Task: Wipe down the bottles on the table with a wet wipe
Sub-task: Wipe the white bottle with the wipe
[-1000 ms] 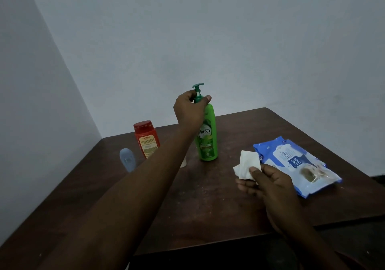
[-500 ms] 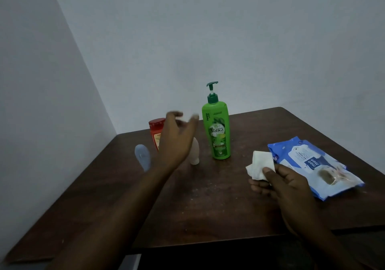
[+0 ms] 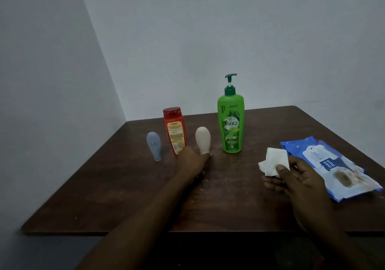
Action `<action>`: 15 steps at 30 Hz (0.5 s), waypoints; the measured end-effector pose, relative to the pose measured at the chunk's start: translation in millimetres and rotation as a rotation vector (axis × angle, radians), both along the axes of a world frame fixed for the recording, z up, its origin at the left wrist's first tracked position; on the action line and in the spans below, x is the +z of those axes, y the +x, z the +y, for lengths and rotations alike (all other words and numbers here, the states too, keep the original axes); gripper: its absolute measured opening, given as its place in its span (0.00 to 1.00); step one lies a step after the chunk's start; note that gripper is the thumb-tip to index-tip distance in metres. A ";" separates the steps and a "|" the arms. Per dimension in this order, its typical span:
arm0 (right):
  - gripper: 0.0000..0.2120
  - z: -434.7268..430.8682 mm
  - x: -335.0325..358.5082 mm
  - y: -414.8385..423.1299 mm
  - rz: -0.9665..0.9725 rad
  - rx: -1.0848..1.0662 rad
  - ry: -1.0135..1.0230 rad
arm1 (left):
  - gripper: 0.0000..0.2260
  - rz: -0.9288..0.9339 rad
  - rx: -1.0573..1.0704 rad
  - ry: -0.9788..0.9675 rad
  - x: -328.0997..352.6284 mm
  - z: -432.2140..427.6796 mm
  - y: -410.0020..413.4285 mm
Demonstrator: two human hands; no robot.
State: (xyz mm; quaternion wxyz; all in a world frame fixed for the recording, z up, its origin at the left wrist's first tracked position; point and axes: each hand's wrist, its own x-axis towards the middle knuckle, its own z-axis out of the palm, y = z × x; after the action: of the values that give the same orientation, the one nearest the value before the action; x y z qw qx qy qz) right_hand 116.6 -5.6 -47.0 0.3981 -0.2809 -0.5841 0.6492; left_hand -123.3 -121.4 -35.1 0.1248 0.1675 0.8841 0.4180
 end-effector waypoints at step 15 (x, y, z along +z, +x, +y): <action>0.11 -5.7 5.7 4.1 -0.012 0.008 0.016 | 0.21 0.264 -0.094 -0.078 -4.2 17.3 -7.0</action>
State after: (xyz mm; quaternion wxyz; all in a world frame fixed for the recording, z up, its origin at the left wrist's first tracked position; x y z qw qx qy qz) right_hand 120.6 -11.3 -41.3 0.3945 -0.2793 -0.5926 0.6443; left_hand -130.3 -104.1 -39.4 0.0332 0.2573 0.8996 0.3514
